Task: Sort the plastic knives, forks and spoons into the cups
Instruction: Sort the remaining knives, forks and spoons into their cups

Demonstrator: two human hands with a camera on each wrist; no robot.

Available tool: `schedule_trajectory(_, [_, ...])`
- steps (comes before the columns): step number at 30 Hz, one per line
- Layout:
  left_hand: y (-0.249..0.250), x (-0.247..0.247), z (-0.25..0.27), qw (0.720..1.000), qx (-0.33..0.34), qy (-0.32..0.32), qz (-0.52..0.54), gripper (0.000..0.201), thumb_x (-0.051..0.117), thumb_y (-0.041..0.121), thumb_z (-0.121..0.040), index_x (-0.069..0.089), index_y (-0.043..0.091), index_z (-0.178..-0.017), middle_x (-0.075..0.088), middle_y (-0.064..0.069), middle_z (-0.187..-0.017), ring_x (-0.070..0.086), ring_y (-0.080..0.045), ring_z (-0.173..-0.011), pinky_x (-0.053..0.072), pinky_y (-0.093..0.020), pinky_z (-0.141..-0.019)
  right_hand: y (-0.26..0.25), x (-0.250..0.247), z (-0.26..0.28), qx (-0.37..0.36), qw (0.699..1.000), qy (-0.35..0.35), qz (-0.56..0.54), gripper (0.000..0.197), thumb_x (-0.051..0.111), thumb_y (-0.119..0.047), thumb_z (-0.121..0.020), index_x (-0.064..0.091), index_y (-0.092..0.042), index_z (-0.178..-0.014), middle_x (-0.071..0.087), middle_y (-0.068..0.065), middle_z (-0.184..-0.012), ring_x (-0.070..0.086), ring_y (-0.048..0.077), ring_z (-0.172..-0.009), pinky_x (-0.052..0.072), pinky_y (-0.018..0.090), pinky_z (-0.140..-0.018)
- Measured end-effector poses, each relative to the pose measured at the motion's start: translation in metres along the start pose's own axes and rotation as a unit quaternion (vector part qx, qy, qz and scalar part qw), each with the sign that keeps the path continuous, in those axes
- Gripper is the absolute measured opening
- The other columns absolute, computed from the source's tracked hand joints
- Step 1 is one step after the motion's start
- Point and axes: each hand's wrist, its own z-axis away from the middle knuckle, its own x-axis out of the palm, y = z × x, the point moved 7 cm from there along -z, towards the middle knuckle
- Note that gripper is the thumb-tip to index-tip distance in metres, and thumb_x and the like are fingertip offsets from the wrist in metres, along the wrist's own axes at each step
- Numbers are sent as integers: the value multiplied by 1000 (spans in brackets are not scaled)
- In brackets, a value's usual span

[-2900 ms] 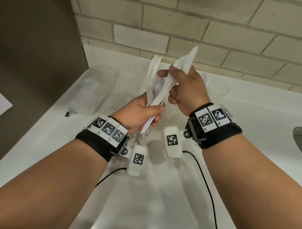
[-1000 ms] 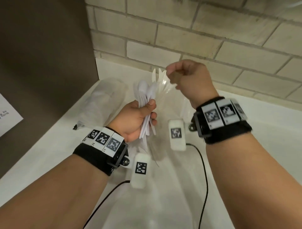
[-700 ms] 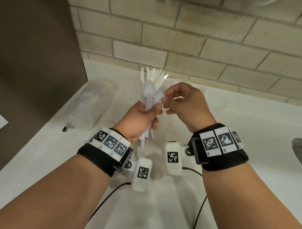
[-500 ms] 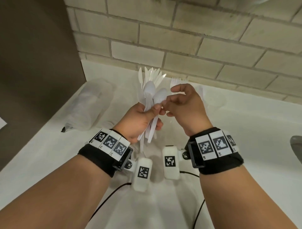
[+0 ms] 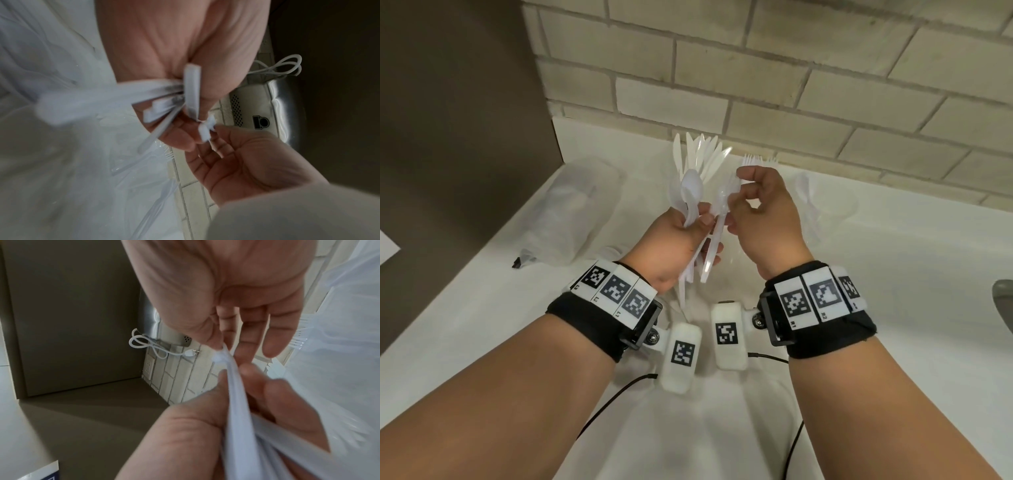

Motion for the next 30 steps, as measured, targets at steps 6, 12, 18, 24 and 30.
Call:
schedule_trajectory(6, [-4, -7, -4, 999, 0, 33, -14, 5, 49, 11, -98, 50, 11, -103, 49, -4, -81, 46, -9, -52, 42, -23, -46, -2, -6, 2, 5, 999, 10, -51, 37, 49, -6, -93, 43, -27, -124, 50, -8, -91, 54, 16, -71, 48, 32, -62])
schedule_trajectory(12, [3, -8, -8, 989, 12, 65, -129, 5, 43, 5, -91, 41, 9, -93, 44, -5, -75, 42, -13, -57, 39, -26, -47, 7, 14, 8, 54, 996, -63, 27, 42, 79, -45, -70, 61, -19, -99, 55, -5, -74, 56, 11, -66, 45, 30, -60])
schedule_trajectory(18, [7, 6, 2, 995, 11, -22, -95, 12, 48, -1, -85, 50, 9, -91, 46, -2, -71, 43, -11, -62, 40, -25, -54, 10, 22, 4, 29, 995, -76, 54, 30, 62, -22, -87, 49, -13, -62, 49, -3, -57, 44, 11, -51, 37, 26, -54])
schedule_trajectory(24, [-4, -1, -2, 981, -72, -46, 175, 35, 54, 28, -89, 47, 7, -115, 47, -6, -78, 50, -17, -63, 45, -32, -61, 20, 26, 6, 65, 996, -57, 30, 30, 46, -24, -97, 35, -20, -70, 54, 5, -71, 44, 14, -53, 36, 28, -52])
schedule_trajectory(30, [-4, -11, 0, 998, -38, 45, 9, 21, 38, 11, -102, 46, 6, -120, 52, -8, -94, 61, -19, -58, 59, -40, -68, 4, 2, -4, 40, 998, 35, -45, 4, 41, -19, -99, 37, -18, -99, 67, 13, -81, 68, 30, -65, 54, 35, -57])
